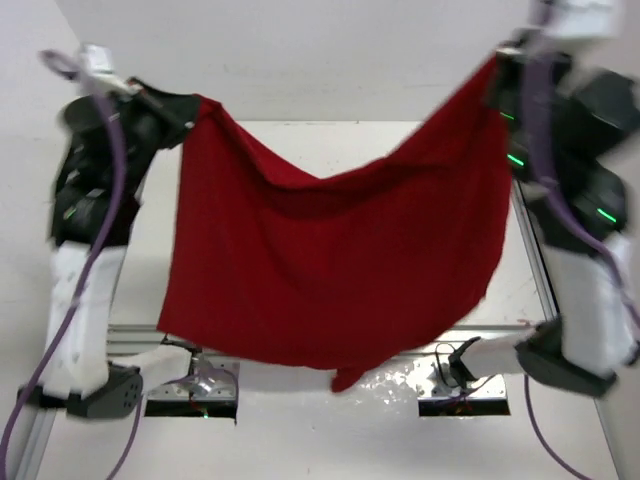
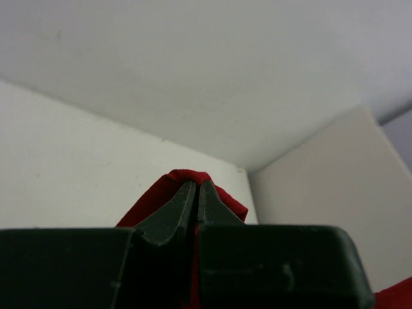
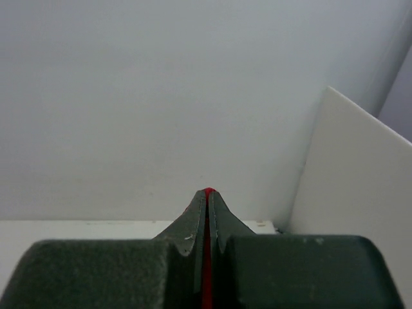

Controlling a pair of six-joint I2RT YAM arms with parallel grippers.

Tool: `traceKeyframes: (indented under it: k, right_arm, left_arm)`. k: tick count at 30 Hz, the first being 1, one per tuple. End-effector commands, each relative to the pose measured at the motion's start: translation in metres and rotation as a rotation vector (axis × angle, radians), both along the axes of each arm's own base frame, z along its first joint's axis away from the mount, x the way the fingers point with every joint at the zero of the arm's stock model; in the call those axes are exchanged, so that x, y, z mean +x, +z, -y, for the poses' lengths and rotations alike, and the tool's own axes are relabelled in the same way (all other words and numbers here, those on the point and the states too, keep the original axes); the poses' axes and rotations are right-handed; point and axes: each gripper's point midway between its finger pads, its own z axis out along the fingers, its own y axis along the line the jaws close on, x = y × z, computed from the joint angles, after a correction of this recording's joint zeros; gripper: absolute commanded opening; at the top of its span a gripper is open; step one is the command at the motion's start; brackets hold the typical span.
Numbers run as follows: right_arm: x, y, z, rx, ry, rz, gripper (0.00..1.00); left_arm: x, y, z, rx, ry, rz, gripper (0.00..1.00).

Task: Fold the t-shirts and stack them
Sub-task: Flatten out the tshirt

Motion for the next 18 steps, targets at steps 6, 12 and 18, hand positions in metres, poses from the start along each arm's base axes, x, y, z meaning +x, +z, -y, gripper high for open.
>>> traceKeyframes:
  k: [6,12,18]
  right_arm:
    - [0.189,-0.197,-0.006,0.122,0.043,-0.472,0.0]
    - [0.277,-0.302,-0.003,0.187,0.097,-0.586,0.0]
    - [0.371,-0.347,-0.003,0.18,0.12,-0.566,0.0]
  left_arm:
    - [0.122,-0.109,-0.017,-0.012,0.199,-0.182,0.0]
    - [0.209,-0.2,-0.026,0.034,0.303,-0.302,0.0]
    - [0.279,-0.248,-0.05,0.102,0.399,-0.344,0.0]
